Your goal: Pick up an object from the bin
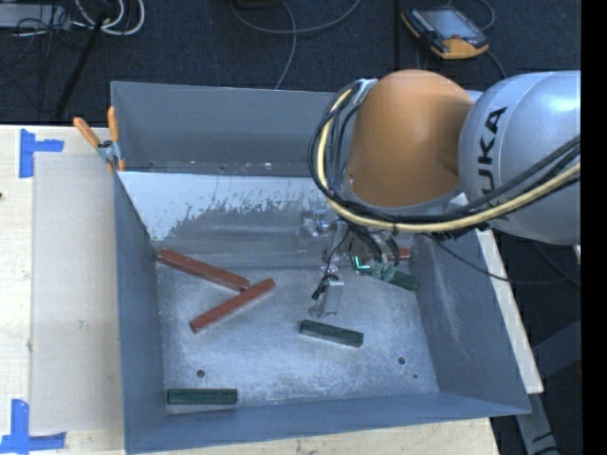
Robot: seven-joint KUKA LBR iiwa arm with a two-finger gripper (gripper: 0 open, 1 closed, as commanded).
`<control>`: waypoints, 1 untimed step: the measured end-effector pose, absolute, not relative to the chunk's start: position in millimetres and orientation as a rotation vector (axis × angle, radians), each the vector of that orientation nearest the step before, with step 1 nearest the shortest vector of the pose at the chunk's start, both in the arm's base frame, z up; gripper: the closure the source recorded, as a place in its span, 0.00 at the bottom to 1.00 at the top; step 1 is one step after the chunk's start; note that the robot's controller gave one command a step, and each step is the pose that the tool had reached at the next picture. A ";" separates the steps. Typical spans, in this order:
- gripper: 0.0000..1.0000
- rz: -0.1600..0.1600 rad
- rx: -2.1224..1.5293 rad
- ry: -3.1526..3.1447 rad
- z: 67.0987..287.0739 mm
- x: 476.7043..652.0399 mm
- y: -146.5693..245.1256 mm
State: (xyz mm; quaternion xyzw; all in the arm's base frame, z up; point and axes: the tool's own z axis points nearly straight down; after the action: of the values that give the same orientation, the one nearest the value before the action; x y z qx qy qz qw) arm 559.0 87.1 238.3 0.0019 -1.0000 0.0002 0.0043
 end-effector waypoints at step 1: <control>0.00 0.002 0.171 -3.126 92.7 516.8 28.1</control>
Offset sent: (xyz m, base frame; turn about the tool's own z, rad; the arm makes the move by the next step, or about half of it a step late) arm -0.0392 -0.0573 -0.1404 -0.1075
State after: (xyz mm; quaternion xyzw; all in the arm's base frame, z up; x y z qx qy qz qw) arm 516.8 28.1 92.7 0.0547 -0.9985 0.0007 0.0054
